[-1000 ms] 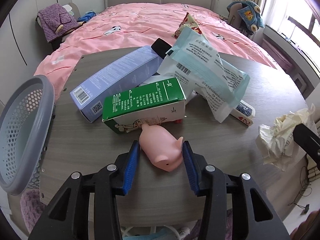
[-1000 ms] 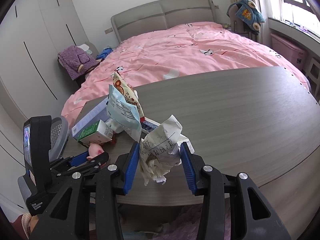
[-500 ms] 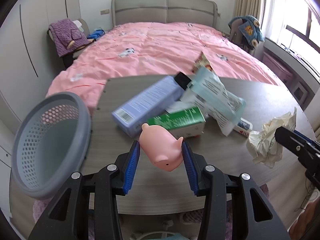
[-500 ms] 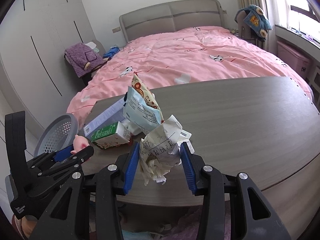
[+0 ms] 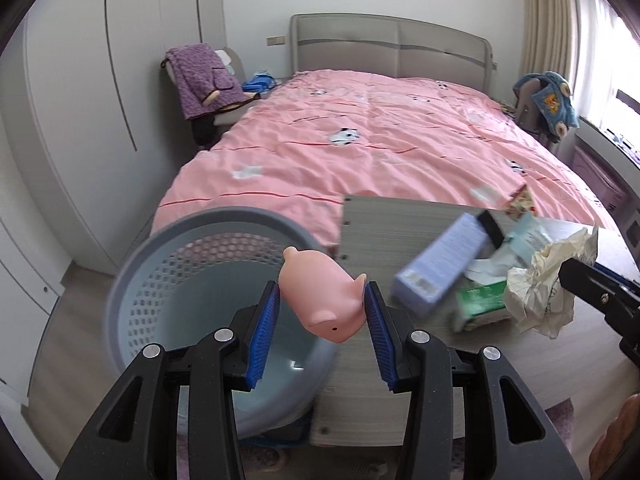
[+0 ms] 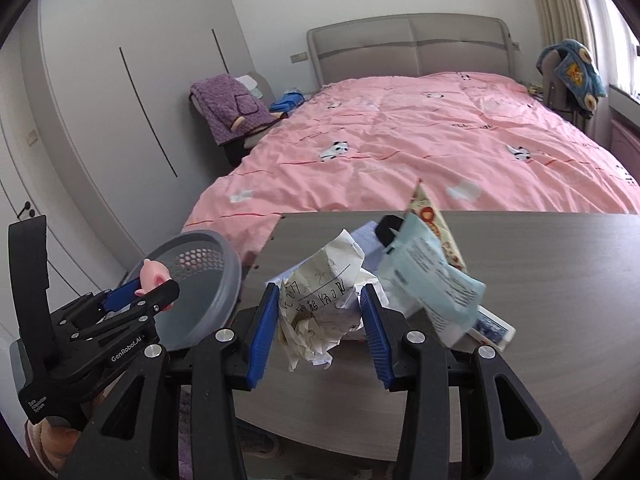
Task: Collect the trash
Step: 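Carry the pig and the crumpled paper over the grey basket with both grippers, then open both grippers to drop the pig and paper into the basket, then withdraw both grippers from the basket back toward the table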
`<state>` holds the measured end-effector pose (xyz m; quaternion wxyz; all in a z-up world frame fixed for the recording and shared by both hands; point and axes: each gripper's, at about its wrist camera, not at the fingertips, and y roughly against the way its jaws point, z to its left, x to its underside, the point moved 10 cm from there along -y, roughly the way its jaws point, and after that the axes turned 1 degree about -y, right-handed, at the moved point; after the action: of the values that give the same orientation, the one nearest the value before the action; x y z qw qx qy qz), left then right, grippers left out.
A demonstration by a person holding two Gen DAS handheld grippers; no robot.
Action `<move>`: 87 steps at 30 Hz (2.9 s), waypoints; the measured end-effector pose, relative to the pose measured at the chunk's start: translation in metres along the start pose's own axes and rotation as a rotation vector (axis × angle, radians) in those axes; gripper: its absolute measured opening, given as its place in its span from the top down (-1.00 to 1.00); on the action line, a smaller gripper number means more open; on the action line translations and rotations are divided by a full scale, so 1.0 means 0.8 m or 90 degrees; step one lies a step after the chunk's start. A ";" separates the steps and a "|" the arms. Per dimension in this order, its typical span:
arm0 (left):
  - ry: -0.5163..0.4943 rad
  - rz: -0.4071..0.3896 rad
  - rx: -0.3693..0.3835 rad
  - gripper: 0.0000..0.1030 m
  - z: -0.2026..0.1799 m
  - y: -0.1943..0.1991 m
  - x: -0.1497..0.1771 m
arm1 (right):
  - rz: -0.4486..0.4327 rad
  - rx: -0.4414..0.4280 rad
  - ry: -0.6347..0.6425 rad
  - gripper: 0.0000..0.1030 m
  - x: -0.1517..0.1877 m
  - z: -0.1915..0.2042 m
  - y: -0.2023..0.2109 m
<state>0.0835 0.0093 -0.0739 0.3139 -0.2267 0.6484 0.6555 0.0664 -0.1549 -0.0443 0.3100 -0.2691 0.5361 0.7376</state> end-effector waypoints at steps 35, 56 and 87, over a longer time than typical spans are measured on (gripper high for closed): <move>0.115 0.085 -0.094 -0.22 0.211 -0.077 0.027 | 0.127 -0.137 0.126 -0.34 0.015 0.207 -0.167; 0.139 0.086 -0.122 -0.46 0.222 -0.068 0.034 | 0.122 -0.094 0.126 -0.58 0.016 0.182 -0.156; 0.046 0.051 -0.019 -0.46 0.074 -0.029 -0.003 | 0.067 -0.005 0.036 -0.62 0.014 0.030 -0.062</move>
<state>0.1081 0.0672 -0.0856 0.2604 -0.2287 0.6578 0.6687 0.0939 -0.1184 -0.0767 0.2546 -0.2624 0.5550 0.7472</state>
